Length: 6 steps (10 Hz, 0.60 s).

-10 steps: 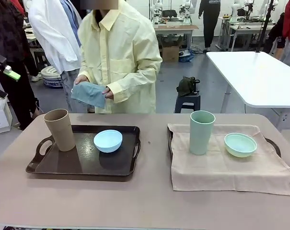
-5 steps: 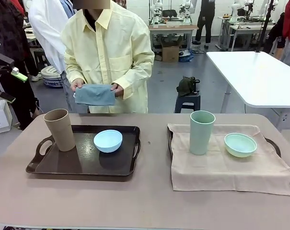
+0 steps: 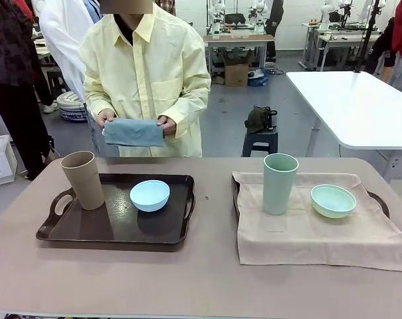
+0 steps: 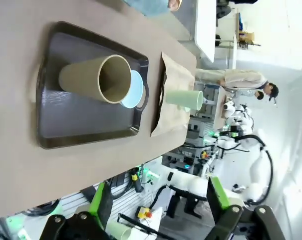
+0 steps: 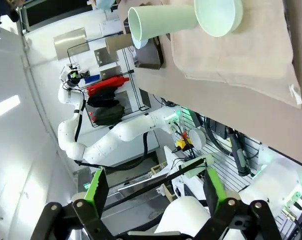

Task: Set up a tray with a mat and arrange the tableware.
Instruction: Pick up the Picnic Bowl and Reusable plastic cup from the Handle tray in front of the human's position and hold them in the air.

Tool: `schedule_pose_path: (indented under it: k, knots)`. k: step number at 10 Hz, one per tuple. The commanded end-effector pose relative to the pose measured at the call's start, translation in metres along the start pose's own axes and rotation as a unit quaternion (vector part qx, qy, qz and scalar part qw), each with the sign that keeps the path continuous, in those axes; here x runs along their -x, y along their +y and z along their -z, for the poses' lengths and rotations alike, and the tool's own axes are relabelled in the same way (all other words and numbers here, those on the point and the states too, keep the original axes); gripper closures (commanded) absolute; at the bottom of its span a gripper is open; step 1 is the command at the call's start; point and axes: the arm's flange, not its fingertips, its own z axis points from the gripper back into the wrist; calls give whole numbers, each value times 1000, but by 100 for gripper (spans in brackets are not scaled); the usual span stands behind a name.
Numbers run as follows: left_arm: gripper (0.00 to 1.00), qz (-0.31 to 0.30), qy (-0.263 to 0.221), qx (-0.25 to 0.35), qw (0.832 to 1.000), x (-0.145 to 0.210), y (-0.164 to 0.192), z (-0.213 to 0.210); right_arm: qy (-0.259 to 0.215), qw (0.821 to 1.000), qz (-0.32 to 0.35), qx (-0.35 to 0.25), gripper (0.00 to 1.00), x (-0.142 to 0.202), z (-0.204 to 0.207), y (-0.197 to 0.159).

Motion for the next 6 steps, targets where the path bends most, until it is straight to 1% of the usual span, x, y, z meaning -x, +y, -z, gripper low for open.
schedule_pose_path:
  k: [1, 2, 3, 6]
  knots:
    - [0, 19, 14, -4, 1000, -8, -5, 7, 0, 1000, -5, 4, 0, -5, 5, -3]
    - [0, 0, 0, 0, 1000, 0, 0, 0, 0, 1000, -13, 15, 0, -12, 10, -3]
    - [0, 0, 0, 0, 1000, 0, 0, 0, 0, 1000, 2, -1, 0, 0, 1, -2]
    - [0, 0, 0, 0, 1000, 0, 0, 0, 0, 1000, 2, -1, 0, 0, 1, -2]
